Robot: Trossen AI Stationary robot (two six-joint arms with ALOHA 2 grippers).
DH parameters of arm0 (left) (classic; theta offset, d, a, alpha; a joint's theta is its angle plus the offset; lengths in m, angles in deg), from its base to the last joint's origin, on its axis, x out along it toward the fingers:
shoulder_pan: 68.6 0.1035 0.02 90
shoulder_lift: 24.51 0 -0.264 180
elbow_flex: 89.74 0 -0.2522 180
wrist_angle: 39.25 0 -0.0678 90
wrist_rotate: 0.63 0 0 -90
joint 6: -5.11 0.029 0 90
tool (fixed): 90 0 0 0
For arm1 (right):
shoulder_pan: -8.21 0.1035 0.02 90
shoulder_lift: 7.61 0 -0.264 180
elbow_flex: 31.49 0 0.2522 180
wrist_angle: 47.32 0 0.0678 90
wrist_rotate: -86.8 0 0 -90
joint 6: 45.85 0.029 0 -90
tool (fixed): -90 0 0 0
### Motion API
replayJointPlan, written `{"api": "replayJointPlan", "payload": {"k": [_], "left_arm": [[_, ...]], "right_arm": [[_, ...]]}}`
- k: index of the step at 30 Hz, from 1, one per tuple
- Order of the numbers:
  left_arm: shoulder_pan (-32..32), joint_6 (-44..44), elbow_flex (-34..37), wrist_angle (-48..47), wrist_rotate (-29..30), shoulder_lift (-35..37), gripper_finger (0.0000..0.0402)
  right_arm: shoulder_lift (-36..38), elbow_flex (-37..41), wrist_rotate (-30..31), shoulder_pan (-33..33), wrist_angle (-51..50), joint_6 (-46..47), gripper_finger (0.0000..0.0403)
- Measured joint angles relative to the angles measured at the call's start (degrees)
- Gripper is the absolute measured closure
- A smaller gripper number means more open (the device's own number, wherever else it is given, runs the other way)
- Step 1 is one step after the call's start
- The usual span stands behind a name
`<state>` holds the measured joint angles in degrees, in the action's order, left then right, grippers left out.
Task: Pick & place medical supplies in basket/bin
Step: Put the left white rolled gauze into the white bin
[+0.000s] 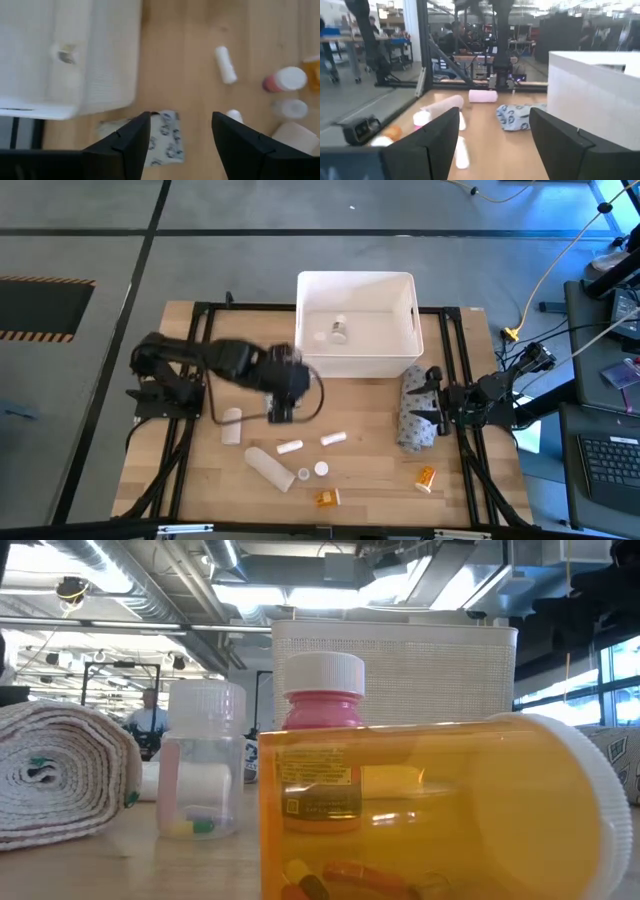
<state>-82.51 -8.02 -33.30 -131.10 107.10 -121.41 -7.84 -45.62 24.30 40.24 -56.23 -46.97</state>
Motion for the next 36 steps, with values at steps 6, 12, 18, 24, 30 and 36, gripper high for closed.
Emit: {"api": "replayJointPlan", "payload": {"k": [6, 12, 18, 24, 30, 36], "left_arm": [[-8.6, -4.5, 10.3, 8.3, 0.2, 0.2, 0.0203], [-12.6, -5.7, 18.7, 21.1, -2.4, 0.0, 0.0204], [-14.4, -10.3, 24.4, 25.2, -2.3, 0.0, 0.0204], [-14.1, -14.7, 31.6, 28.8, -2.4, 0.0, 0.0204], [-14.1, -14.9, 40.2, 39.0, -5.2, 0.0, 0.0204], [-12.6, -16.2, 47.7, 47.5, -2.9, 0.0, 0.0204]], "right_arm": [[0.0, 0.0, -0.1, 0.0, 0.0, 5.6, 0.016], [0.0, 0.0, -0.1, 0.0, 0.0, 5.4, 0.016], [0.0, 0.0, 0.0, 0.0, -0.1, 10.1, 0.016], [0.0, 0.0, -0.1, 0.0, -0.1, 11.4, 0.016], [0.0, 0.0, -0.1, 0.0, -0.1, 11.3, 0.016], [0.0, 0.0, -0.1, 0.0, -0.1, 11.3, 0.016]]}}
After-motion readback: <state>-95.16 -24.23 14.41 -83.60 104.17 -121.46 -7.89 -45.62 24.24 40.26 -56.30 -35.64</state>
